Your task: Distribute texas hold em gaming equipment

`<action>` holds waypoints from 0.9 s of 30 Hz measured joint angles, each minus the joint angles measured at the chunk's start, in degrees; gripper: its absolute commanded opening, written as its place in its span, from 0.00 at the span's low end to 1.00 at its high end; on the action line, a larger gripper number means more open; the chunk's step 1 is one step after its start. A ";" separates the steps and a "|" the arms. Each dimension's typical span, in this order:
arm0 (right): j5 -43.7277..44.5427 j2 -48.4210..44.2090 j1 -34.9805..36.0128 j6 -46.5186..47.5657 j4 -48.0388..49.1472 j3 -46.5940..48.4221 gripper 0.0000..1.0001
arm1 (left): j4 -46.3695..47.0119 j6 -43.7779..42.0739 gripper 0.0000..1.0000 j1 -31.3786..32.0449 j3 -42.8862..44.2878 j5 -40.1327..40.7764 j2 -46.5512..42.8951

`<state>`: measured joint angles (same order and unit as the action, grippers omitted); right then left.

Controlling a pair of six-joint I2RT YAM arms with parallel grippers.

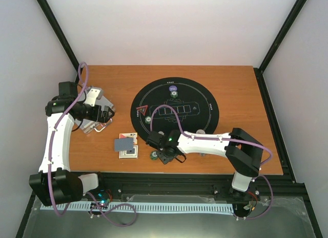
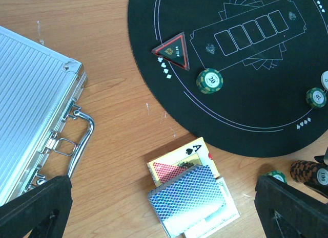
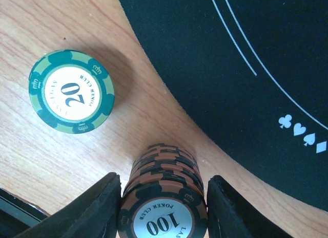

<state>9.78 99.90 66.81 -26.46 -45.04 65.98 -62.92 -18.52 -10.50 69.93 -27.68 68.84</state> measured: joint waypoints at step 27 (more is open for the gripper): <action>-0.20 0.26 -0.31 0.28 0.26 -0.55 0.40 | 0.00 -0.02 1.00 0.00 0.00 0.00 0.00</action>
<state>9.58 100.16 66.50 -26.17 -44.77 65.43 -62.92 -18.55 -10.50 69.93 -27.68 68.84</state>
